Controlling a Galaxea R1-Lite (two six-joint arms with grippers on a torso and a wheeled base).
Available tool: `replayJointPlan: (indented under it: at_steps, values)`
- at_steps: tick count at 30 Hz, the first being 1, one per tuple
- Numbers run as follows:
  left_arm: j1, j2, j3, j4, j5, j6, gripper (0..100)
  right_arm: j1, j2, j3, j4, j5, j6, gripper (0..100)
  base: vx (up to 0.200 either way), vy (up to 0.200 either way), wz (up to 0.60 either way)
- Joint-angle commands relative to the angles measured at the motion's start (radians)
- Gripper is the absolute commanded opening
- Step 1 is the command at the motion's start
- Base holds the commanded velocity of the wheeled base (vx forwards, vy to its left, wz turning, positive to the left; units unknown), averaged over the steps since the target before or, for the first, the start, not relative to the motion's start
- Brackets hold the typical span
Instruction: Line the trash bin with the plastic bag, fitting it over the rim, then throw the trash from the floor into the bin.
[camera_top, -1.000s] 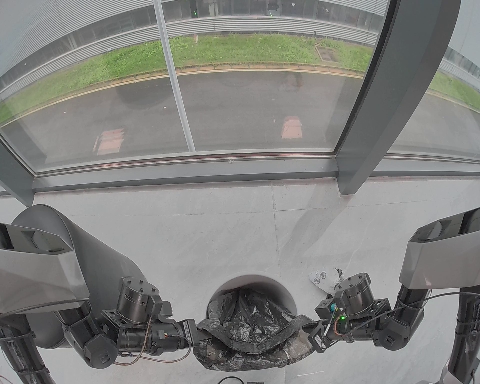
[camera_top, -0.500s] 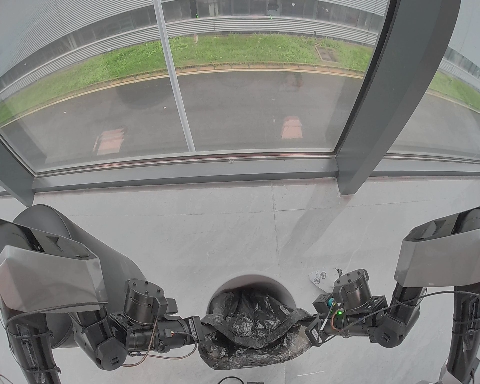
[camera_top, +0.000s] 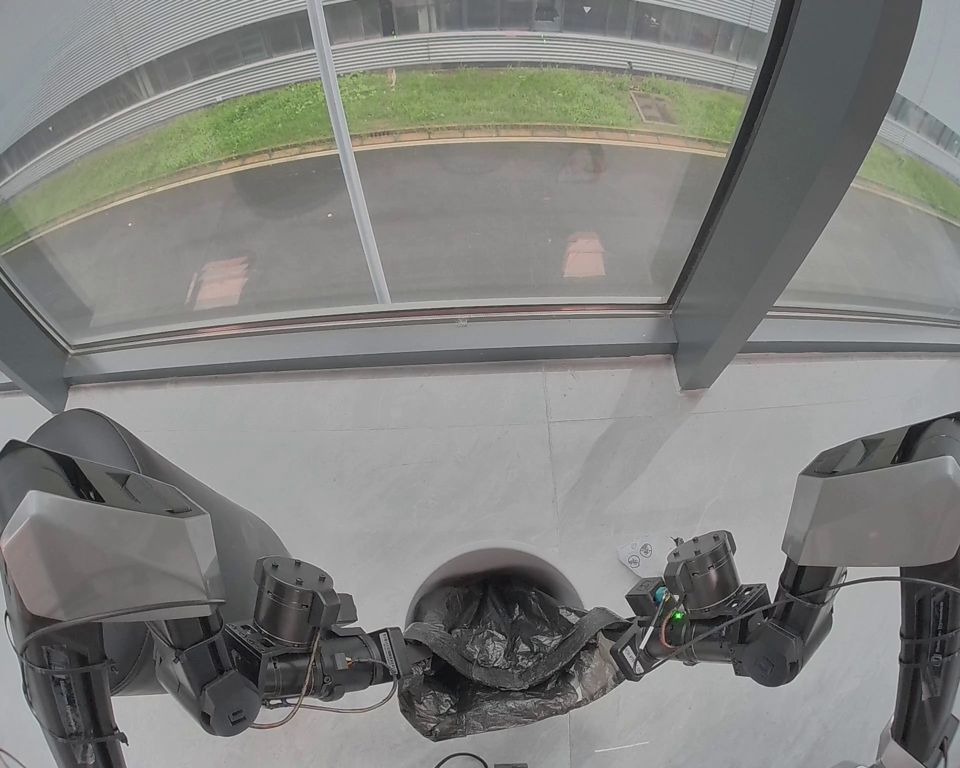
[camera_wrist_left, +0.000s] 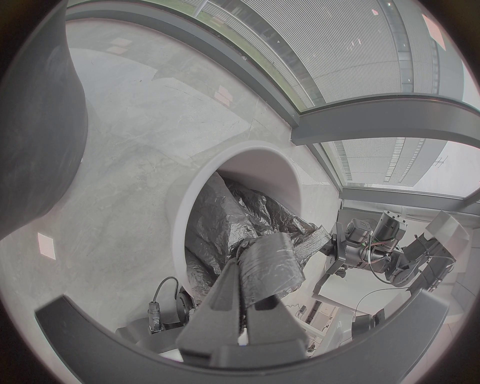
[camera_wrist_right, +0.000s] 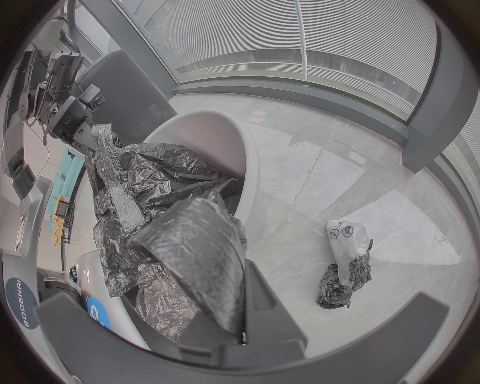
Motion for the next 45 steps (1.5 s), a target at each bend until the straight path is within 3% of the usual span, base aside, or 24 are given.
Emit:
replayJointPlan:
  at_steps: [1, 9, 10, 29, 38, 45]
  values:
    - [0.0, -0.003, 0.003, 0.0, -0.002, -0.002, 0, 0.0, -0.006, 0.002, 0.0, 0.004, 0.001, 0, 0.0, 0.0, 0.0]
    - [-0.002, -0.029, 0.023, -0.035, -0.002, -0.005, 0, 0.001, -0.016, 0.005, -0.002, 0.004, 0.001, 0, 0.0, 0.0, 0.0]
    - [-0.002, -0.032, 0.026, -0.037, -0.002, -0.005, 0, 0.001, -0.022, 0.006, -0.002, 0.005, 0.002, 100, 0.0, 0.0, 0.0]
    - [-0.002, -0.048, 0.029, -0.043, -0.002, -0.008, 0, 0.01, -0.14, 0.048, -0.002, 0.008, 0.004, 100, 0.0, 0.0, 0.0]
    - [0.008, -0.057, 0.028, -0.057, -0.002, -0.011, 0, 0.202, -0.186, 0.019, 0.017, -0.006, 0.002, 100, 0.0, 0.0, 0.0]
    - [0.017, -0.055, 0.026, -0.071, -0.002, -0.013, 0, 0.279, -0.094, -0.054, 0.017, -0.027, -0.011, 100, 0.0, 0.0, 0.0]
